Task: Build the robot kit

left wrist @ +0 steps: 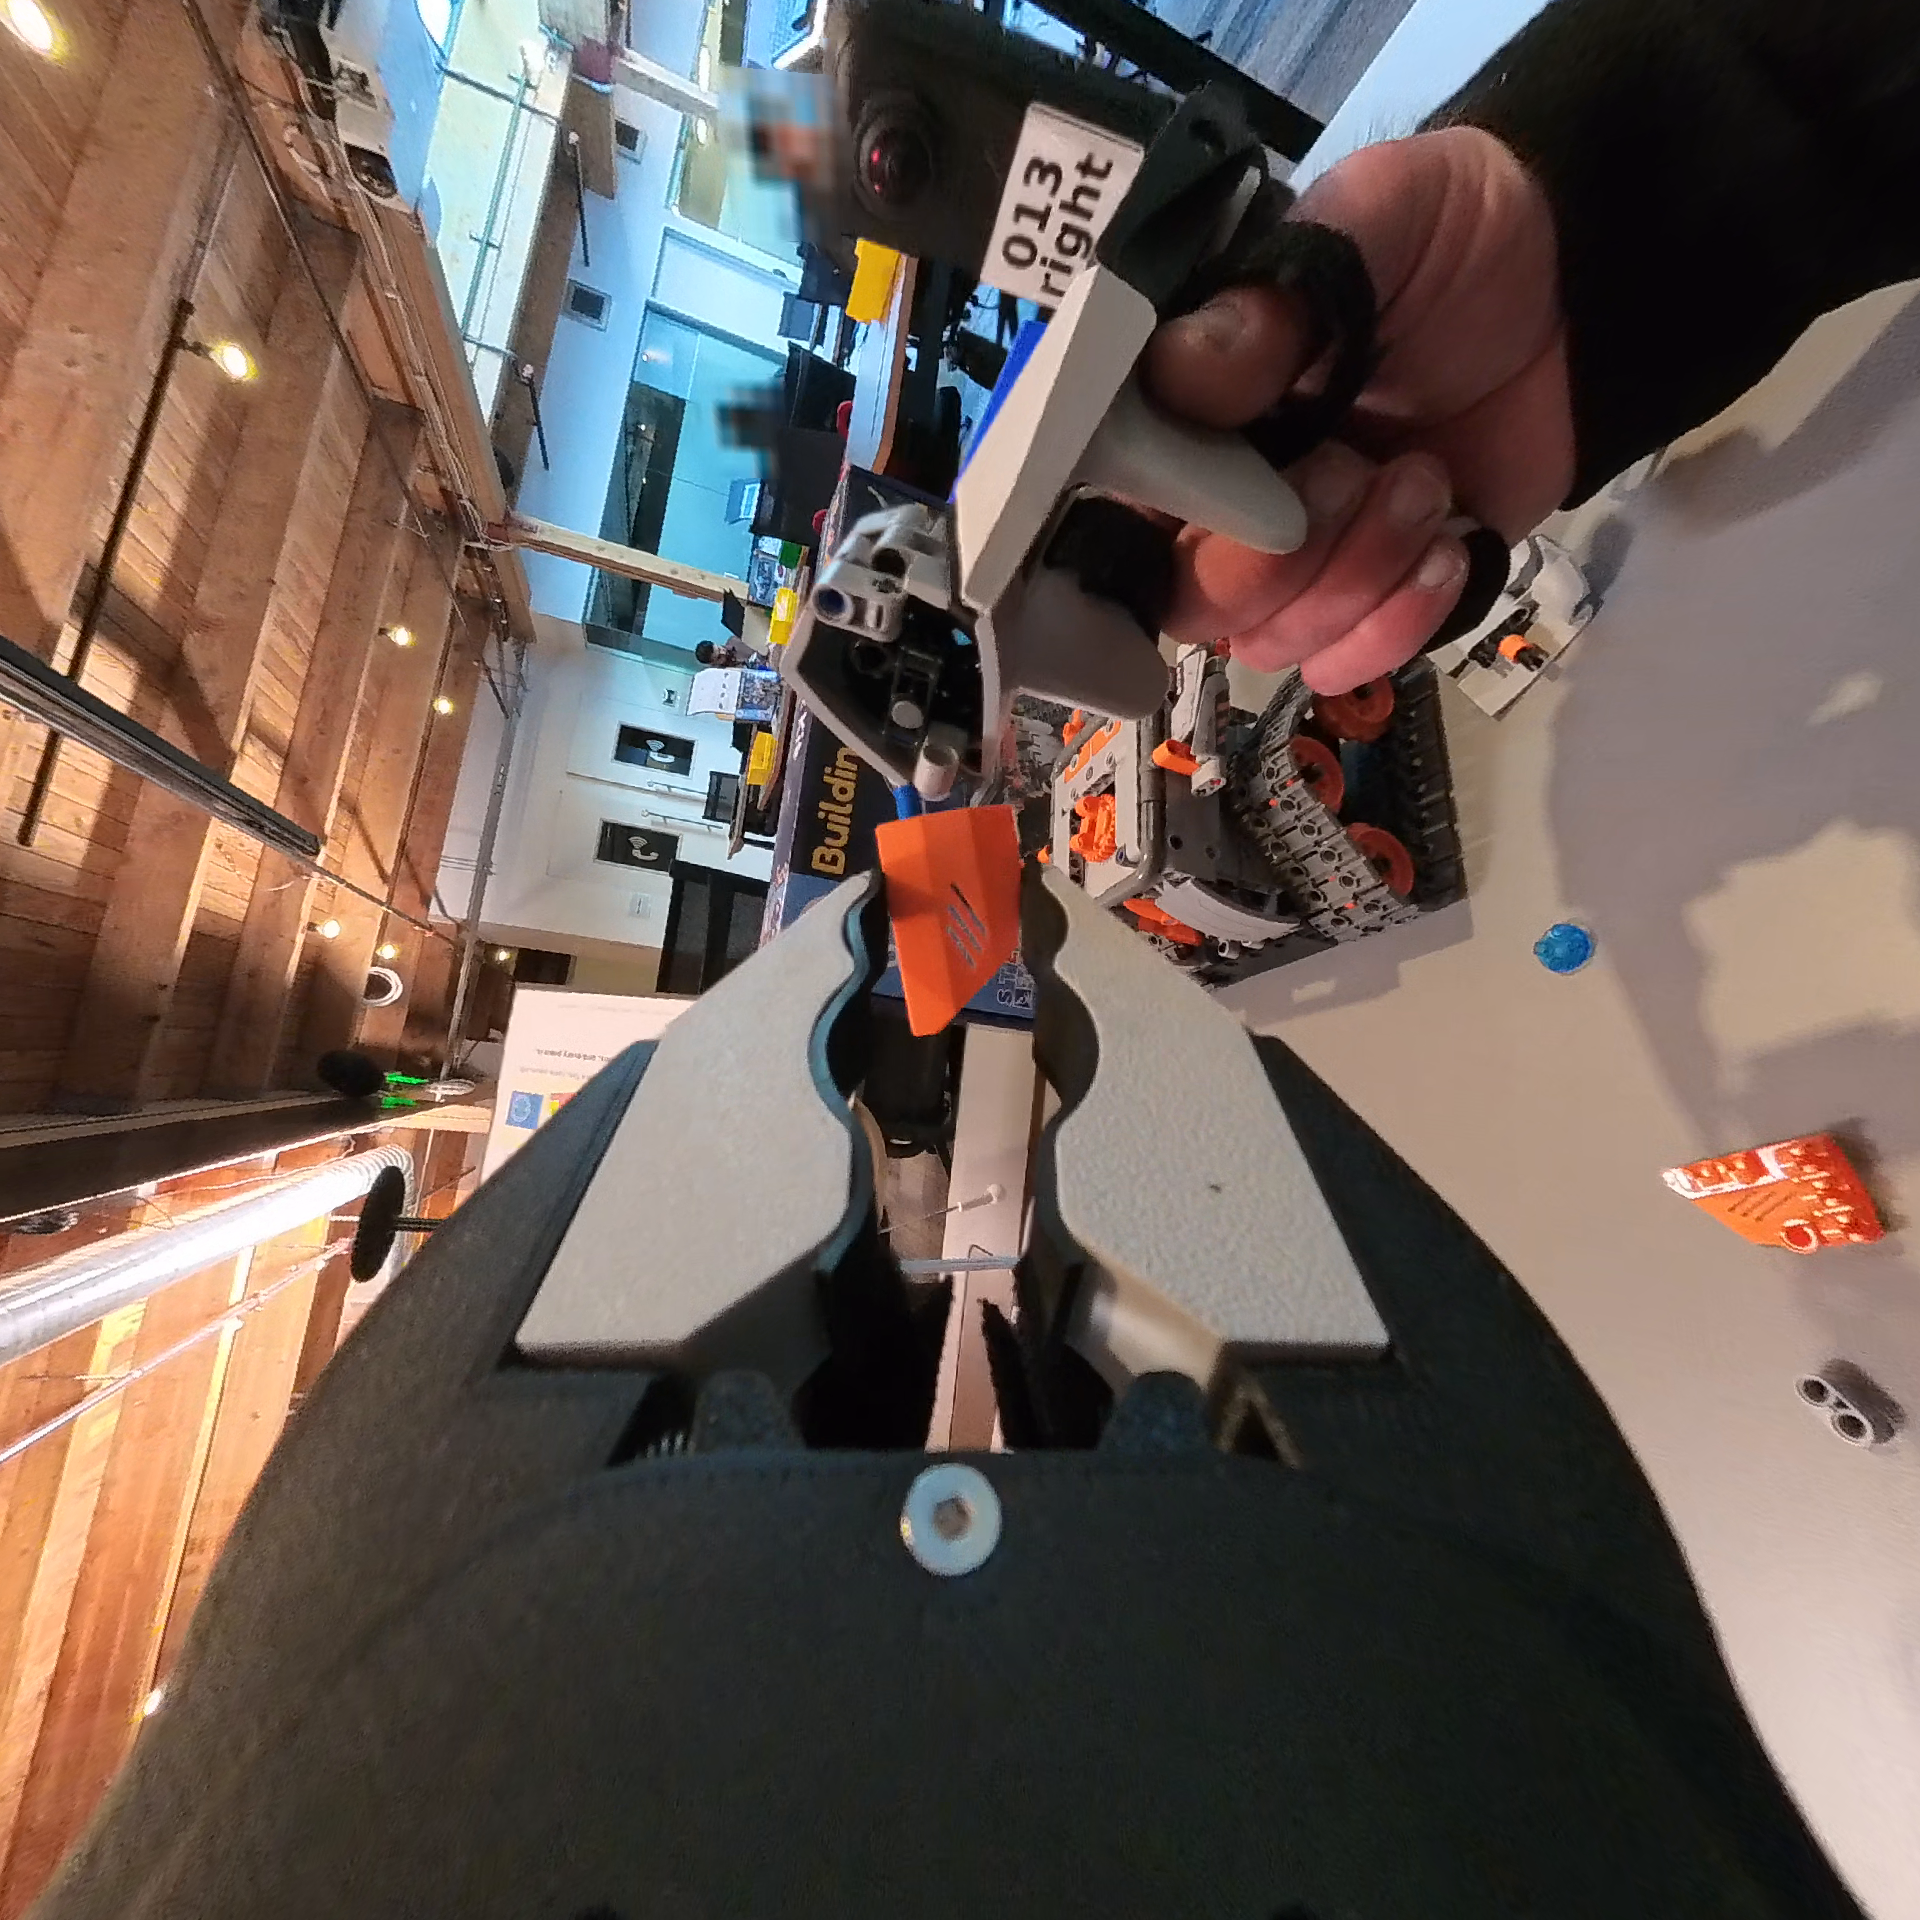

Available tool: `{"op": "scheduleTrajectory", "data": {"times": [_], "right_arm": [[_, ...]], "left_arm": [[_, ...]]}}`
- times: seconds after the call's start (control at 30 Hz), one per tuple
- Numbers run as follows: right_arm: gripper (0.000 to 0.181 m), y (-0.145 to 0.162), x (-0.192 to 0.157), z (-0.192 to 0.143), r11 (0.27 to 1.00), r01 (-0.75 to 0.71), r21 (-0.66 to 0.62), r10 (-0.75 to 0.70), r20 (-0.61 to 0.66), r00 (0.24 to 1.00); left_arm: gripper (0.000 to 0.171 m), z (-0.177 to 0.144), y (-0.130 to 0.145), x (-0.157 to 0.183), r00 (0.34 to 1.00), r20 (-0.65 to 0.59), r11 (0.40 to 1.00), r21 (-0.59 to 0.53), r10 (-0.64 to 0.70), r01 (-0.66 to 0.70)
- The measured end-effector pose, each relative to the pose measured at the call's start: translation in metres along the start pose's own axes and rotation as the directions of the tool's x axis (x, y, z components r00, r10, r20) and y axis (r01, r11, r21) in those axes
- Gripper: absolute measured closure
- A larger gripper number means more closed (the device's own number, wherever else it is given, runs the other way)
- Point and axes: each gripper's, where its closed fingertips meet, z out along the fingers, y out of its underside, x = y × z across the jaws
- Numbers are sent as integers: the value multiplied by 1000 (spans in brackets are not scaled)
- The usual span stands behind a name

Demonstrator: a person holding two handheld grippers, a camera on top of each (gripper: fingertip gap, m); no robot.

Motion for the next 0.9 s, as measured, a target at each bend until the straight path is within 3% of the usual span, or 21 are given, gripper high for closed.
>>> {"op": "scheduleTrajectory", "data": {"times": [0.53,0.9], "right_arm": [[135,18,14,3,991,24,-130,-37,-102,994],[135,13,8,3,994,34,-100,-42,-74,996]], "left_arm": [[149,1,-1,6,999,-34,1000,-11,26,-26],[150,-7,6,4,1000,-20,1000,18,-6,7]]}}
